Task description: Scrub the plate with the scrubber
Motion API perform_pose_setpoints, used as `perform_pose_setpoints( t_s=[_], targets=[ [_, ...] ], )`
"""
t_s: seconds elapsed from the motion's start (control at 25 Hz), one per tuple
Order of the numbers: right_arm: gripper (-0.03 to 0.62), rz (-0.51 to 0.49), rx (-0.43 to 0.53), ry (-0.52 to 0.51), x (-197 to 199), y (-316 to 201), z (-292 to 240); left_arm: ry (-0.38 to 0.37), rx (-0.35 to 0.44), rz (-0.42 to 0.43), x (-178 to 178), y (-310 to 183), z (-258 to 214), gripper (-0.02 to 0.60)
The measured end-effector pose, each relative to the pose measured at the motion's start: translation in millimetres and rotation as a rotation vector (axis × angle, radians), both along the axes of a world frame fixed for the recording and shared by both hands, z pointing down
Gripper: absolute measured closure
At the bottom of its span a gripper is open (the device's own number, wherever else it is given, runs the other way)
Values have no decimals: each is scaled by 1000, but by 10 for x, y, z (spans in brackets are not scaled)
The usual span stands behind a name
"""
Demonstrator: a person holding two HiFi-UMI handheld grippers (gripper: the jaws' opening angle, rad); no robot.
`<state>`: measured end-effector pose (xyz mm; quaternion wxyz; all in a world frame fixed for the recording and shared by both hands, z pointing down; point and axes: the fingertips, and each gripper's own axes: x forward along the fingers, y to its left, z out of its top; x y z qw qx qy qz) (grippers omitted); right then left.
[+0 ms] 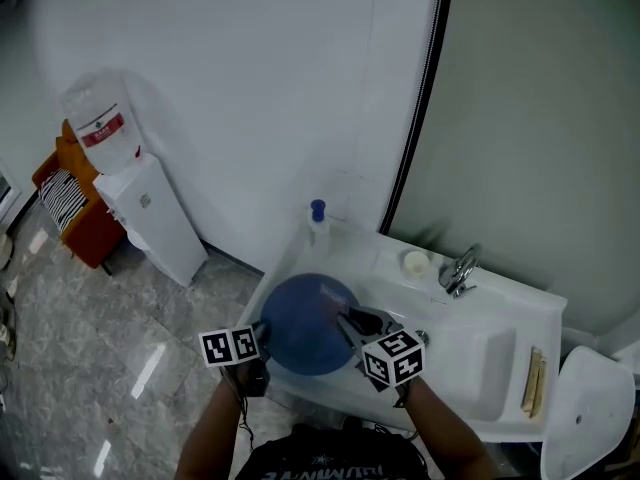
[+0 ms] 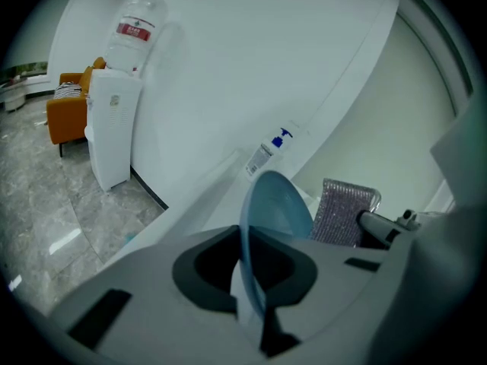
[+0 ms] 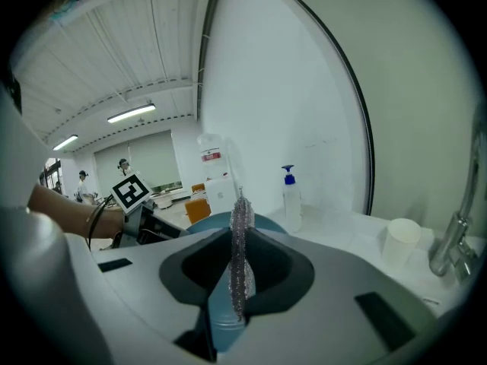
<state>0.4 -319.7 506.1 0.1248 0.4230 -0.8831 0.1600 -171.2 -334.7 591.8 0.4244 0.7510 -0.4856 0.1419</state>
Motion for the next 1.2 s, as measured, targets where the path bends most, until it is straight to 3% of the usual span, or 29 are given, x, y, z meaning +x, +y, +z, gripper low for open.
perform_pose_setpoints(
  t_s=[0.2, 0.44, 0.76, 1.0, 1.2],
  targets=[
    [516, -46, 84, 124, -191, -98, -78, 29, 30, -19, 67, 79, -112, 552],
    [516, -116, 232, 407, -423, -165, -72, 51, 39, -37, 68, 125, -199, 551],
    [517, -216, 333, 783, -706, -198, 115, 84, 67, -52, 122, 144, -344, 551],
    [516, -298, 407, 856, -954, -117, 154, 130, 88, -64, 142, 150, -469, 549],
    [516, -420, 445, 865, -1114, 45, 208, 118, 97, -53, 102, 174, -524, 548]
  ],
)
